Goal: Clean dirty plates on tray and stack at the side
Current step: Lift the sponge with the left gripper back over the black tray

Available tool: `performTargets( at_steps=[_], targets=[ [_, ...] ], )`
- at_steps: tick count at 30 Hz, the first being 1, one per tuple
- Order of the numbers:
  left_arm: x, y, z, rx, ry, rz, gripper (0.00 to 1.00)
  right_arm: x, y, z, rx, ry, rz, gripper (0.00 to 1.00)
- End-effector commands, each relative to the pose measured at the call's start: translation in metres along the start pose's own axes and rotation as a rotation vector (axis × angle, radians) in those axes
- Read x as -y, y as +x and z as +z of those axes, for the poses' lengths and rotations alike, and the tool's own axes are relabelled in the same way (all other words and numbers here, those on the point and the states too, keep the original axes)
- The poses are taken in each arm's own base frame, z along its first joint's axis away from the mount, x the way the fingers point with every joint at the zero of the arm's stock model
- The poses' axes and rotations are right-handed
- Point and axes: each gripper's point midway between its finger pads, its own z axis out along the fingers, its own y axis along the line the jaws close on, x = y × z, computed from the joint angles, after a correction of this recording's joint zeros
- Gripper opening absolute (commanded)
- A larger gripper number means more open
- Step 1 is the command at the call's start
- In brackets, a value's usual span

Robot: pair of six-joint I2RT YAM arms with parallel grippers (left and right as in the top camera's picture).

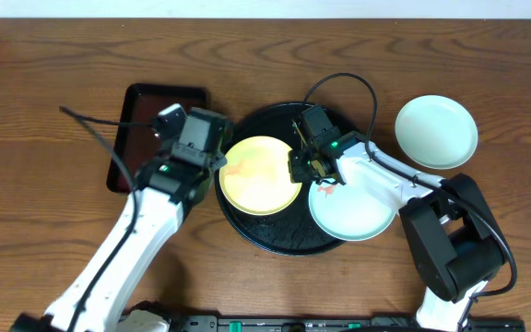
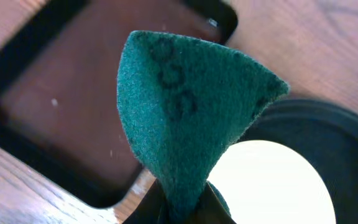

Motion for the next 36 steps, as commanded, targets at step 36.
performTargets(
  at_steps=[36],
  targets=[
    [-0.107,-0.028,0.074,-0.116,-0.190,-0.140,0.07,-0.003,-0.065,-0.140,0.448,0.175,-0.108,0.01]
  ],
)
